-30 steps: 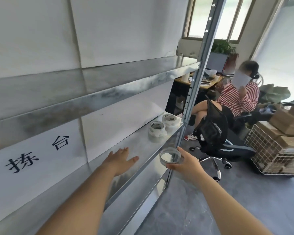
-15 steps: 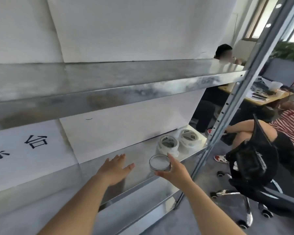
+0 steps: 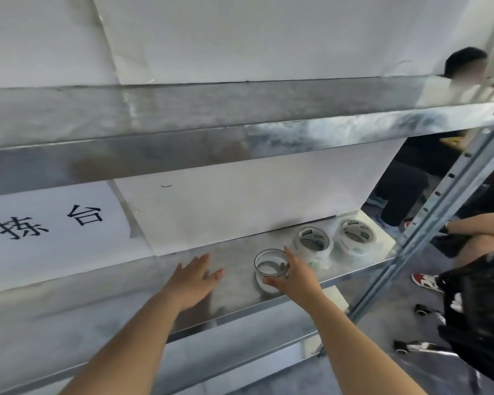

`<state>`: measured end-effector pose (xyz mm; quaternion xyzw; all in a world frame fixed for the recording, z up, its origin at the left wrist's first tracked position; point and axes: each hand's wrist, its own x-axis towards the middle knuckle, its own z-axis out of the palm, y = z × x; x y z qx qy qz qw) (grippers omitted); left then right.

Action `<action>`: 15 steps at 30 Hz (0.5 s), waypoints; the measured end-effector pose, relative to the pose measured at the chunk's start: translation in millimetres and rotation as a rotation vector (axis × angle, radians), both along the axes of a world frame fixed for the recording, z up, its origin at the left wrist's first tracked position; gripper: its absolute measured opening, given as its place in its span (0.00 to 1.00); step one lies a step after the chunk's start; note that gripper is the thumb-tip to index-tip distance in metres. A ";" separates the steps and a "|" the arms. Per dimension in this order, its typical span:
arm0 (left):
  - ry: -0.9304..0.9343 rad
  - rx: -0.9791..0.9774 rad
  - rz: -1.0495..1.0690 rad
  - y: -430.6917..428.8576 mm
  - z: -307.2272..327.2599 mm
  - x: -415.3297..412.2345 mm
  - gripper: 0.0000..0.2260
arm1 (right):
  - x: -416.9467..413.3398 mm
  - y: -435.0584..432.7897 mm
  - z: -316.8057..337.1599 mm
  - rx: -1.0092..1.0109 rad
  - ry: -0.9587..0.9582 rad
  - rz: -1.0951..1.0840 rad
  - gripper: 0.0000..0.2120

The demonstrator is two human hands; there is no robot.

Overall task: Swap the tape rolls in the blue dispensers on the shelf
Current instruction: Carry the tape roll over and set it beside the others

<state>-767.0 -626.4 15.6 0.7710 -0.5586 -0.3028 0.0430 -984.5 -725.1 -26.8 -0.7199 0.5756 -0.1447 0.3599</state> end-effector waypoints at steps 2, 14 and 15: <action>-0.006 -0.006 -0.005 -0.7 -6.4 3.7 0.32 | 5.2 -4.7 -2.4 -0.006 0.019 0.030 0.50; -0.016 0.001 0.026 0.3 8.9 -2.7 0.31 | 10.7 -16.8 -11.7 -0.041 0.136 0.107 0.50; -0.011 -0.001 0.025 0.4 9.6 -4.7 0.31 | 9.9 -16.8 -11.4 -0.051 0.150 0.112 0.49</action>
